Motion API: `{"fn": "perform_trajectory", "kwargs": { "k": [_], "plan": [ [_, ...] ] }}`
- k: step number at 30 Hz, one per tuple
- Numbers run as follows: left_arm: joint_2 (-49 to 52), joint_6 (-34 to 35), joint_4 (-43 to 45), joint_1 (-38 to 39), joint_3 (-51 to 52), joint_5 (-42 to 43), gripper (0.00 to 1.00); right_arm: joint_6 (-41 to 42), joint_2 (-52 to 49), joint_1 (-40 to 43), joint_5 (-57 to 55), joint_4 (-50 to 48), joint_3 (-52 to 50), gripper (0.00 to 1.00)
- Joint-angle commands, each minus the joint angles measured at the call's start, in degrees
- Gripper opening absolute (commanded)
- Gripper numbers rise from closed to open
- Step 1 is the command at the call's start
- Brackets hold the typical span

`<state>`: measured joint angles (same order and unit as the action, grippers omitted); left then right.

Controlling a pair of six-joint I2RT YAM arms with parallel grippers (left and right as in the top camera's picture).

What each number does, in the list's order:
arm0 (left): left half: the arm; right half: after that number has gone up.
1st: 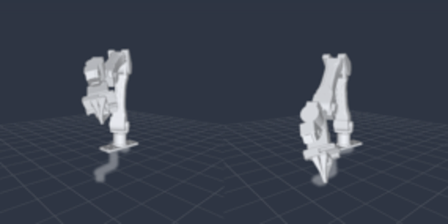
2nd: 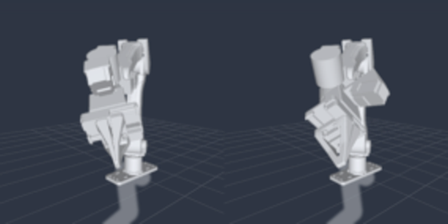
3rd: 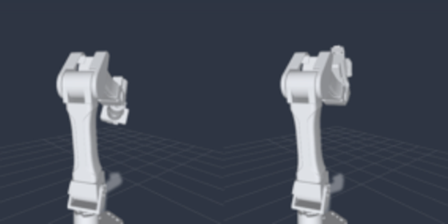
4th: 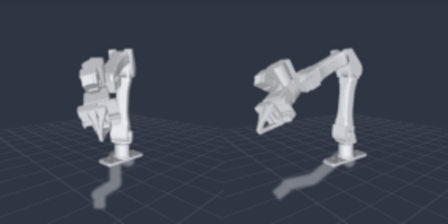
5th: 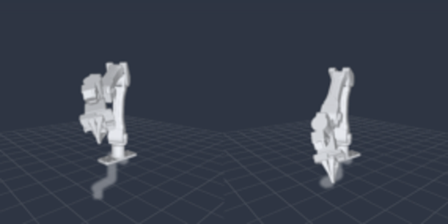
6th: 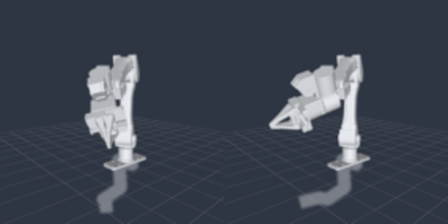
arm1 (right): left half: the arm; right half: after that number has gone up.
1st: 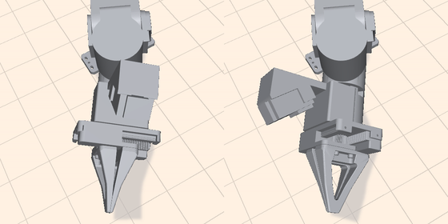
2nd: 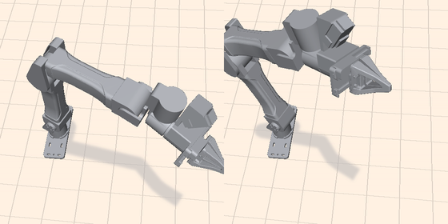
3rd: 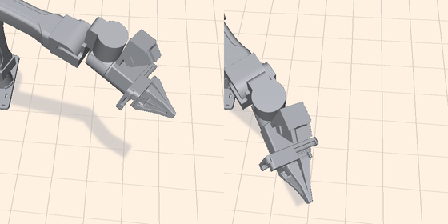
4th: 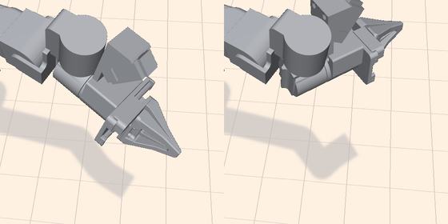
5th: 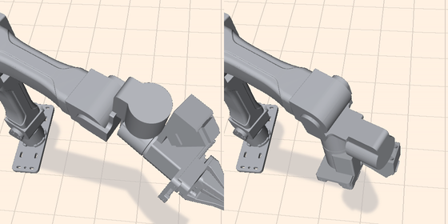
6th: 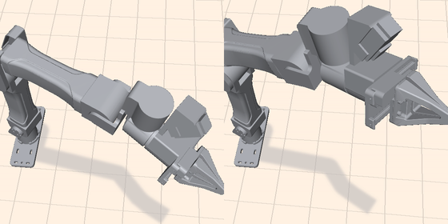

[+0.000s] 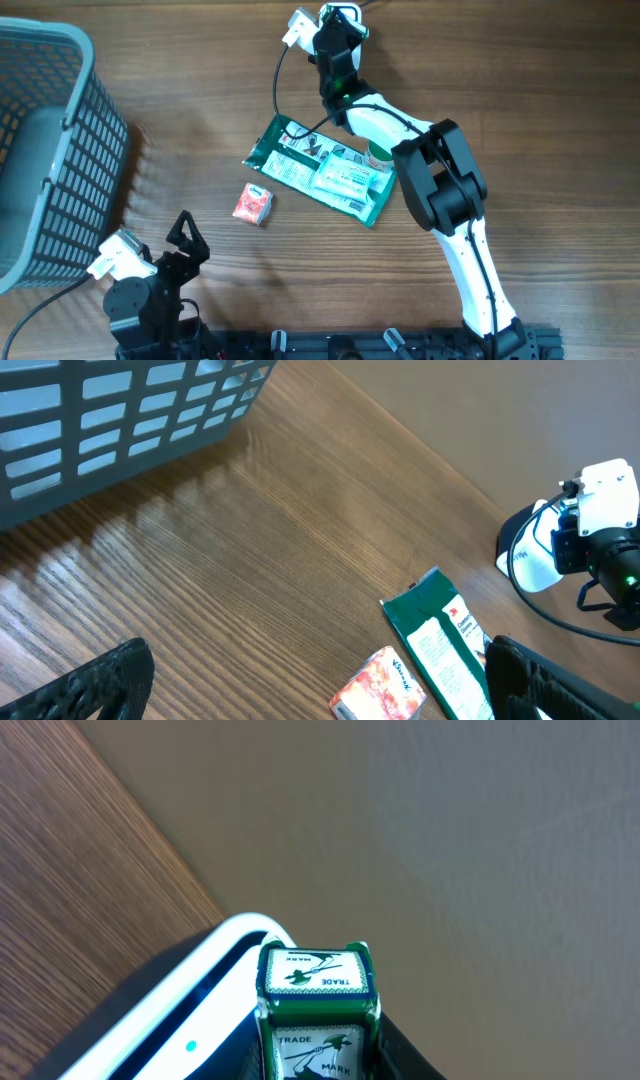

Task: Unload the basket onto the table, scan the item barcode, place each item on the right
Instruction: 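Carry the small green box over the white scanner with the right gripper, then move the small green box to the table's right edge and release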

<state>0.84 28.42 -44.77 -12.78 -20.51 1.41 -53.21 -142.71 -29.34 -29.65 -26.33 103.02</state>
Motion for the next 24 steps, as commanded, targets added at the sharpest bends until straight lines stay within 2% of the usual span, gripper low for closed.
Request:
{"fn": "perform_trajectory", "kwargs": {
  "k": [1,4,6,9,12,16,21,24],
  "plan": [
    [-0.4,0.5,0.1,-0.1,0.0,-0.4,1.00,3.6,5.3,-0.2,-6.6,2.3,1.2,0.28],
    [-0.4,0.5,0.1,-0.1,0.0,-0.4,1.00,13.1,11.3,3.5,-13.9,14.2,1.2,0.28],
    [-0.4,0.5,0.1,-0.1,0.0,-0.4,1.00,16.2,11.9,6.0,-18.0,17.8,1.2,0.27],
    [-0.4,0.5,0.1,-0.1,0.0,-0.4,1.00,27.4,12.0,13.5,-19.7,30.5,1.2,0.28],
    [-0.3,0.5,0.1,-0.1,0.0,-0.4,1.00,38.2,12.3,20.5,-12.5,43.1,1.2,0.29],
    [-0.4,0.5,0.1,-0.1,0.0,-0.4,1.00,49.4,12.3,30.3,5.7,54.4,1.2,0.30],
    [-0.3,0.5,0.1,-0.1,0.0,-0.4,1.00,57.8,12.3,42.0,25.7,61.6,1.2,0.30],
    [-0.3,0.5,0.1,-0.1,0.0,-0.4,1.00,59.8,12.3,46.1,27.6,62.9,1.2,0.29]
  ]
}}
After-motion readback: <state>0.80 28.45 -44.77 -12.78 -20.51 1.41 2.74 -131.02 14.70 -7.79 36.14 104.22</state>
